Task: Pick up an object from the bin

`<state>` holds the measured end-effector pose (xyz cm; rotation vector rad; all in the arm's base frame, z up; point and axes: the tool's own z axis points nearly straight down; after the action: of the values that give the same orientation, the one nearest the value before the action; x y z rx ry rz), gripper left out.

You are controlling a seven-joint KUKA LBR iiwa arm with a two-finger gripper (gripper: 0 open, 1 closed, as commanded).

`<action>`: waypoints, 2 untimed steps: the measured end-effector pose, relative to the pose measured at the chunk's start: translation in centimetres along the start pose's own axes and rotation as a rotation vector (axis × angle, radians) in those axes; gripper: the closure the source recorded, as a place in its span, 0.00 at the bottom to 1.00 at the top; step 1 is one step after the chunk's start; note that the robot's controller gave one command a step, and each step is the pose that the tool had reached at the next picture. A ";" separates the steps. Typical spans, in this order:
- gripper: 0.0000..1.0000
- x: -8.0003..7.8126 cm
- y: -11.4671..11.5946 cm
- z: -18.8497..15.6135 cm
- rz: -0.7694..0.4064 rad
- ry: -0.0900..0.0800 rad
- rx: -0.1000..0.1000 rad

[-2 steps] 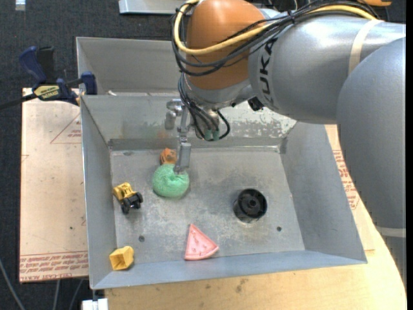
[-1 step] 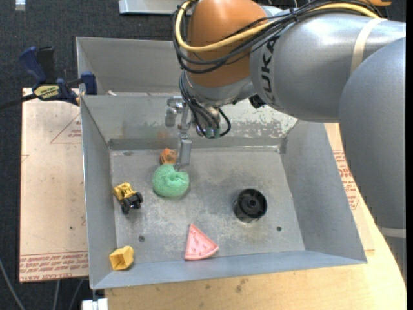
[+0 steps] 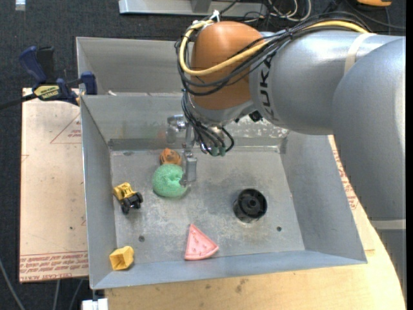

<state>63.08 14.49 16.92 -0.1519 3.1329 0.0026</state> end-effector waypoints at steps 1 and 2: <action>0.00 0.1 0.2 4.1 -0.291 0.002 0.000; 1.00 0.6 -5.2 9.7 -0.409 0.001 -0.002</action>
Offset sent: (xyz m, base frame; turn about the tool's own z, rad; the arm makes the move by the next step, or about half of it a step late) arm -0.0016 -0.0535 -0.0976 -0.4127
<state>63.02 9.22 7.21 -0.7856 3.0372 0.0036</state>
